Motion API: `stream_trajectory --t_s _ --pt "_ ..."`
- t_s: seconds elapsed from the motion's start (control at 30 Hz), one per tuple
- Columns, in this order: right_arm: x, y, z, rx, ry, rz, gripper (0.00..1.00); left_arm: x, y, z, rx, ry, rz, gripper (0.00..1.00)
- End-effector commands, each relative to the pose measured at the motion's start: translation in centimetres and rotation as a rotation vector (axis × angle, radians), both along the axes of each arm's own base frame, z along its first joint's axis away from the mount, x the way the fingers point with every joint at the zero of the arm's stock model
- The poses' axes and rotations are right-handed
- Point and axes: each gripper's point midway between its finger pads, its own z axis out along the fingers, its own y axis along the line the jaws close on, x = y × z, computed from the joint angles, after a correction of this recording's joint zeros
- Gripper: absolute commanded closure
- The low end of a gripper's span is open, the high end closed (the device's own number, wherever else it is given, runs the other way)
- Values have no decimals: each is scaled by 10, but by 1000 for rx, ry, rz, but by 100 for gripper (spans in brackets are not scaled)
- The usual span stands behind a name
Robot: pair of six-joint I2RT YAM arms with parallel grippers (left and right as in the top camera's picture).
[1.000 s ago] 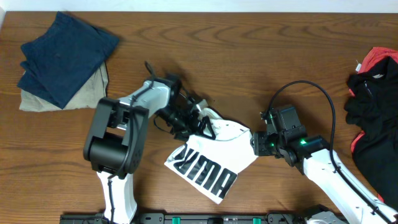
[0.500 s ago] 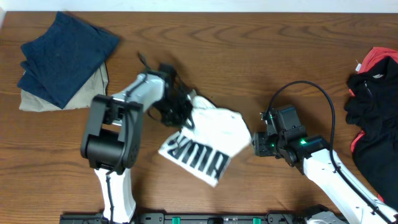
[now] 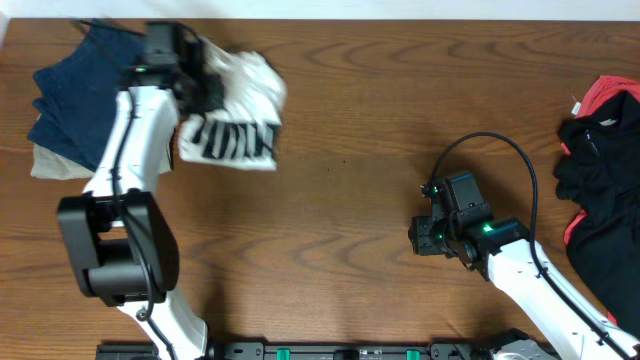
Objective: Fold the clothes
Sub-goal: 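Carry the folded shirt with left gripper onto the clothes stack at upper left, then release the shirt on the stack and withdraw both arms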
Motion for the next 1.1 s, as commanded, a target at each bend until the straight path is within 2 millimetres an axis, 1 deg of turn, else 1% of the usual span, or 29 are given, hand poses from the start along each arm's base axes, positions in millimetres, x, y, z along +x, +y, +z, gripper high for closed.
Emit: stream_trajectory --t_s 0.0,0.07,0.17,0.27,0.33,0.37,0.47,0.5,0.53,0.63,0.7,0.73,0.77,0.83,0.87,0.93,1.0,1.07 --pt "8 -3 7 -8 -32 0 52 15 81 37 147 -124 204 93" --pt "8 -3 7 -7 -32 0 52 17 114 45 155 -171 271 93" --pt "7 -3 7 -9 -28 -1 52 11 164 49 138 -210 405 93" --pt "5 -4 6 -12 -21 -1 52 -6 214 41 72 -211 598 92" --pt "4 -4 6 -13 -15 0 52 -17 236 31 10 -203 696 83" --pt "3 -5 5 -15 -12 -1 52 -20 243 24 -24 -195 715 69" --pt "2 -5 5 -17 -5 0 52 -22 248 8 -114 -177 704 25" --pt "1 -5 5 -17 -4 0 52 -22 247 3 -142 -170 694 5" --pt "1 -6 4 -19 -1 0 52 -22 245 -2 -169 -159 683 2" --pt "-1 -6 4 -21 7 0 52 -24 242 -7 -193 -139 677 2" --pt "-2 -7 3 -23 12 0 52 -24 239 -2 -200 -145 669 2" --pt "-2 -7 3 -23 12 0 50 -23 236 6 -213 -162 653 2" --pt "-2 -7 3 -23 11 0 47 -22 234 12 -220 -176 643 2" --pt "0 -6 4 -18 3 1 33 -18 227 31 -237 -217 613 2" --pt "2 -2 5 1 -5 6 20 -18 224 41 -236 -238 603 2" --pt "7 9 10 58 -27 24 1 -16 213 63 -224 -276 572 2" --pt "14 14 14 81 -57 29 1 -14 196 79 -198 -296 512 2" --pt "25 17 19 97 -106 30 1 -11 170 89 -188 -295 447 2"
